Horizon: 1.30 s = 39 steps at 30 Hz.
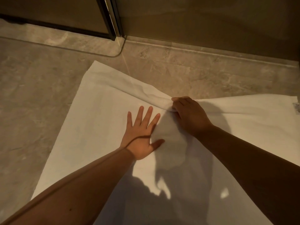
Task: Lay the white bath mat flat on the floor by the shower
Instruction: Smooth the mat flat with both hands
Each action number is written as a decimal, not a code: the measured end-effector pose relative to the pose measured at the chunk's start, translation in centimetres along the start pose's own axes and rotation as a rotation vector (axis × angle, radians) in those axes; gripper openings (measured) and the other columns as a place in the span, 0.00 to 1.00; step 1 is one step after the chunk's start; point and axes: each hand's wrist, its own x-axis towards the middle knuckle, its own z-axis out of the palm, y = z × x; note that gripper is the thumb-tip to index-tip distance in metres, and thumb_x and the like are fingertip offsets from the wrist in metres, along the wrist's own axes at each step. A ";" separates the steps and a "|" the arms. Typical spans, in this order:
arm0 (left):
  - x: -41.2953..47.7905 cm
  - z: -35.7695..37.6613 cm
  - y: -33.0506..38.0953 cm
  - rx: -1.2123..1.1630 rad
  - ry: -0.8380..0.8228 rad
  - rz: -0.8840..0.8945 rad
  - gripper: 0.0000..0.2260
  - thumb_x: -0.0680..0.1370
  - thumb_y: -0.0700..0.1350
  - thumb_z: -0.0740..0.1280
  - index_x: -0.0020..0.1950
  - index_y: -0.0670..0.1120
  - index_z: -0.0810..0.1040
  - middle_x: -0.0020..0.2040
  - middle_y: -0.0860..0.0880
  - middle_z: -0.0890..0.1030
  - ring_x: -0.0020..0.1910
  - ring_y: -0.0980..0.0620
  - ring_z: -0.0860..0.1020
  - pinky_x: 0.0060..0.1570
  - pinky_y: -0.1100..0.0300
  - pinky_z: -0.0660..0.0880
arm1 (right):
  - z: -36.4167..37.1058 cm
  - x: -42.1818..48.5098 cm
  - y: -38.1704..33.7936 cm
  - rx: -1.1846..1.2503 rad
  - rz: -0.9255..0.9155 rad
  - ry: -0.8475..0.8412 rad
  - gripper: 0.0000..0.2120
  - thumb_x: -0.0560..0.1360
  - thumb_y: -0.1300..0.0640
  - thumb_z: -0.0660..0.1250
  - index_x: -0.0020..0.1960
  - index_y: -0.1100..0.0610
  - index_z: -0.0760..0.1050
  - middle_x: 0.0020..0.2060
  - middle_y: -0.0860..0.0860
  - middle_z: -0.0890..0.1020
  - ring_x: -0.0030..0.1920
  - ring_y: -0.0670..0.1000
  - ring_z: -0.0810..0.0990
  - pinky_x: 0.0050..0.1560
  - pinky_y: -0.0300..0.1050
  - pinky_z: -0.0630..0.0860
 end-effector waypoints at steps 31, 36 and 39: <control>-0.2 -0.5 -0.1 -0.095 -0.024 0.012 0.35 0.75 0.70 0.45 0.78 0.54 0.49 0.79 0.48 0.40 0.75 0.43 0.34 0.70 0.35 0.37 | -1.6 3.3 -6.7 0.020 0.268 -0.498 0.31 0.80 0.41 0.46 0.77 0.58 0.50 0.77 0.54 0.54 0.75 0.55 0.56 0.72 0.53 0.57; -0.1 -0.3 0.0 -0.110 -0.006 0.009 0.36 0.74 0.71 0.47 0.77 0.57 0.41 0.78 0.48 0.38 0.75 0.43 0.35 0.70 0.35 0.37 | -1.6 5.8 -6.3 -0.070 0.334 -0.563 0.35 0.79 0.37 0.41 0.77 0.59 0.44 0.77 0.55 0.46 0.76 0.54 0.47 0.74 0.52 0.46; -0.1 -0.2 0.0 -0.131 0.009 -0.003 0.37 0.74 0.72 0.48 0.76 0.58 0.39 0.78 0.49 0.39 0.76 0.44 0.35 0.71 0.36 0.37 | -1.2 7.1 -5.4 -0.164 0.321 -0.561 0.36 0.78 0.36 0.40 0.77 0.60 0.41 0.77 0.56 0.43 0.77 0.54 0.44 0.74 0.51 0.43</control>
